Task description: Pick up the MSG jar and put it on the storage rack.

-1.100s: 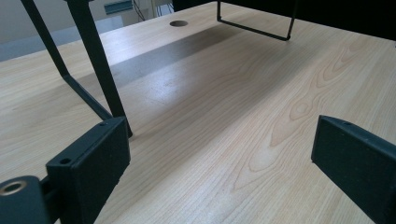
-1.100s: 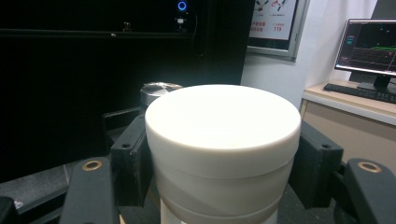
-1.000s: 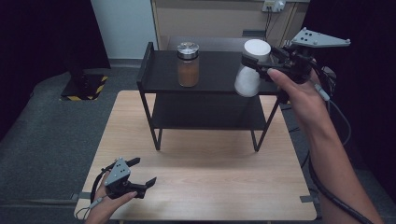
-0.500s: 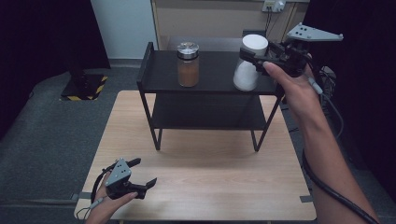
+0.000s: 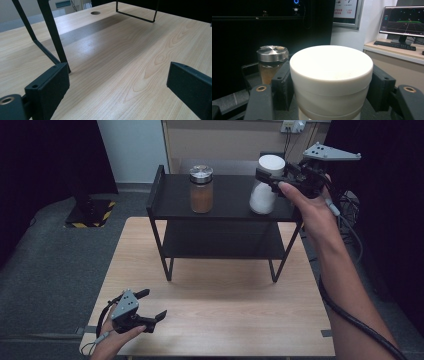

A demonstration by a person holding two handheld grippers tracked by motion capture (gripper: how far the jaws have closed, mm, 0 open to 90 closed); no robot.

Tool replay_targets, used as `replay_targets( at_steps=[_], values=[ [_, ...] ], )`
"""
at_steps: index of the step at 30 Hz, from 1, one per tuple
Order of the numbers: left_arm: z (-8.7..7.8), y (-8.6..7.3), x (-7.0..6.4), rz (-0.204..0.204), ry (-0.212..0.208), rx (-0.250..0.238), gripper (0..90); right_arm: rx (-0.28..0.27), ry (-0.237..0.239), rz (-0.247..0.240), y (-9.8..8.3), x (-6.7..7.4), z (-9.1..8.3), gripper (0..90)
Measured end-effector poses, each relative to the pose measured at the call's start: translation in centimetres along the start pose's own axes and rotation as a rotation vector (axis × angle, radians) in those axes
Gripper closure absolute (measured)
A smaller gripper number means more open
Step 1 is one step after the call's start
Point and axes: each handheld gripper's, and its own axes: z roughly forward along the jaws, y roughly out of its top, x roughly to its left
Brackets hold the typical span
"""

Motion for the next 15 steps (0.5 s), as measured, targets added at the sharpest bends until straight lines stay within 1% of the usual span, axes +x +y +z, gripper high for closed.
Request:
replay_targets(
  at_steps=[4, 11, 15],
  values=[
    [0.06, 0.02, 0.03, 0.001, -0.002, 0.005, 3.1, 0.004, -0.003, 0.005, -0.01, -0.12, 0.31, 34.3],
    [-0.05, -0.07, 0.12, -0.003, 0.002, -0.001, 3.1, 0.01, -0.013, 0.017, -0.32, -0.33, 0.89, 34.3],
    [0.06, -0.15, 0.15, -0.004, 0.002, 0.002, 3.1, 0.003, -0.012, 0.027, -0.53, -0.47, 0.98, 34.3]
  ],
)
